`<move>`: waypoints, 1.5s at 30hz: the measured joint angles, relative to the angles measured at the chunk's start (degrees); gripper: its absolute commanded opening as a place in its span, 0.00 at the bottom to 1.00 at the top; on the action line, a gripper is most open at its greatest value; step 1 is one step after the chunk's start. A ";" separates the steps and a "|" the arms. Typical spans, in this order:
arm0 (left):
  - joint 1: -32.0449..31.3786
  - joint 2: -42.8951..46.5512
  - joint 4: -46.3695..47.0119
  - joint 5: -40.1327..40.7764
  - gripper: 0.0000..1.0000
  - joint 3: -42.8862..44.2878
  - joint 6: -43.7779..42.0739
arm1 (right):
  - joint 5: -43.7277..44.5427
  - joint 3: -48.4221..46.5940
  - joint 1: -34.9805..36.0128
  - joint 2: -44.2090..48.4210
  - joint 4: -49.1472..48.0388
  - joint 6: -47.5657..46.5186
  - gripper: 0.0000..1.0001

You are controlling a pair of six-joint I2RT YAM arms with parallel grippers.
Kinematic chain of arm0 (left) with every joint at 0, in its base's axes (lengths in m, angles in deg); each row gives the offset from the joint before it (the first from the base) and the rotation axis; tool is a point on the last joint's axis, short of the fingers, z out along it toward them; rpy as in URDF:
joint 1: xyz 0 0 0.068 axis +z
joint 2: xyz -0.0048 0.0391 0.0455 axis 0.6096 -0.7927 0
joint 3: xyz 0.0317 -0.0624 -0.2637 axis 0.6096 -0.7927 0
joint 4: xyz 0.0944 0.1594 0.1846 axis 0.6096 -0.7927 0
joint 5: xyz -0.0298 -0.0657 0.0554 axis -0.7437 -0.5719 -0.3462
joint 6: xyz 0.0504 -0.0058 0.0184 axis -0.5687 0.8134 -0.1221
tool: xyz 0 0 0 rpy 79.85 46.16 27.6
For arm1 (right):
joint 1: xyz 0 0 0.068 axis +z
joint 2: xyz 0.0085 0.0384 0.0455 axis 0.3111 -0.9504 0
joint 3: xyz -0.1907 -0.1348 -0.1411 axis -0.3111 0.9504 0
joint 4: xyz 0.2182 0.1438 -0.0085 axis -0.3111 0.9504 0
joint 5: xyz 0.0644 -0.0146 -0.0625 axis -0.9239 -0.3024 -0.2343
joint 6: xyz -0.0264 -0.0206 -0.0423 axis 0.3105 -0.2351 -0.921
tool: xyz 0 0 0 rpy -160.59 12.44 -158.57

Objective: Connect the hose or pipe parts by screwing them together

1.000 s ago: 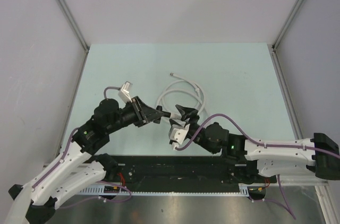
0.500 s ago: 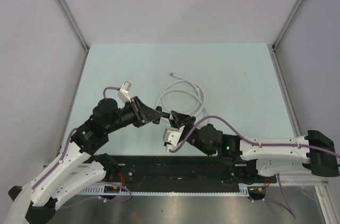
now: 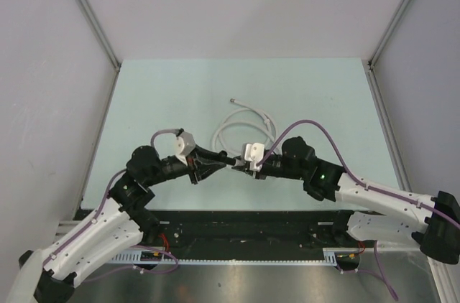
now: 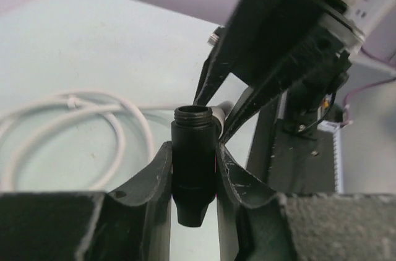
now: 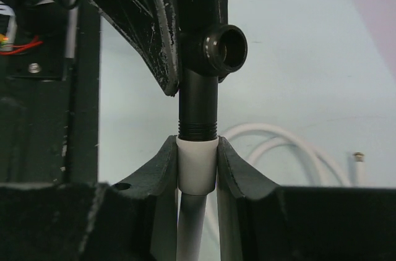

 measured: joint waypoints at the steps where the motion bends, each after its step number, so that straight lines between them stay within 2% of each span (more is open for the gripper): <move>1: -0.04 -0.17 1.09 -1.84 0.00 -0.66 -4.57 | -3.74 0.00 -1.66 -0.04 0.52 1.40 0.00; 7: -0.11 -2.36 2.86 -9.46 0.00 -1.44 -19.50 | -15.87 -0.63 -6.64 -1.64 3.54 7.17 0.00; 10: -0.11 -3.54 2.89 -10.12 0.00 -1.44 -21.99 | -18.16 -0.74 -8.07 -2.47 4.15 9.49 0.31; 11: -0.11 -3.78 2.89 -10.10 0.00 -1.44 -22.08 | -18.03 -0.74 -8.15 -2.49 4.50 10.03 0.46; 13: -0.15 -3.96 3.06 -9.42 0.00 -1.44 -21.53 | -16.76 -0.74 -8.07 -2.34 5.18 11.30 0.55; 14: -0.24 -4.07 3.04 -8.20 0.00 -1.44 -20.98 | -16.09 -0.76 -7.91 -2.08 5.29 11.78 0.70; 15: -0.24 -4.22 2.91 -6.64 0.00 -1.42 -19.45 | -14.58 -0.76 -7.58 -1.40 5.57 11.96 0.77; 16: -0.28 -4.24 2.73 -4.87 0.00 -1.40 -17.44 | -12.57 -0.76 -7.23 -0.42 5.95 12.15 0.82; 18: -0.33 -4.17 2.05 -0.09 0.00 -0.81 -11.26 | -7.13 -0.90 -5.81 2.01 6.29 11.50 0.98; 19: -0.37 -4.11 1.20 2.69 0.01 -0.07 -7.50 | -4.46 -1.07 -4.96 3.21 6.51 10.91 1.00; 24: -0.35 -3.26 -2.32 9.97 0.00 4.52 11.02 | 11.82 -2.08 2.34 5.84 5.75 4.63 1.00; 31: -0.33 0.61 -6.23 12.92 0.00 4.79 34.27 | 29.99 -2.05 13.49 3.50 1.25 -7.69 1.00; 33: -0.33 0.92 -8.24 13.11 0.00 4.90 39.19 | 33.70 -2.05 15.47 2.16 -1.53 -11.61 0.91; 34: -0.33 0.90 -9.22 13.07 0.00 4.94 41.40 | 35.41 -2.05 16.39 1.18 -2.99 -13.66 0.80; 36: -0.33 0.90 -11.04 12.83 0.00 4.94 45.51 | 37.33 -2.05 17.38 -0.48 -4.79 -16.59 0.65; 37: -0.33 0.90 -11.78 12.68 0.00 4.94 47.47 | 38.36 -2.05 17.90 -1.42 -5.44 -17.90 0.54; 42: -0.33 1.86 -14.03 12.39 0.00 4.94 54.58 | 41.72 -2.03 19.71 -5.49 -7.50 -22.40 0.38; 45: -0.31 2.73 -14.73 12.44 0.00 4.94 56.37 | 43.17 -2.03 20.11 -6.56 -8.15 -23.67 0.16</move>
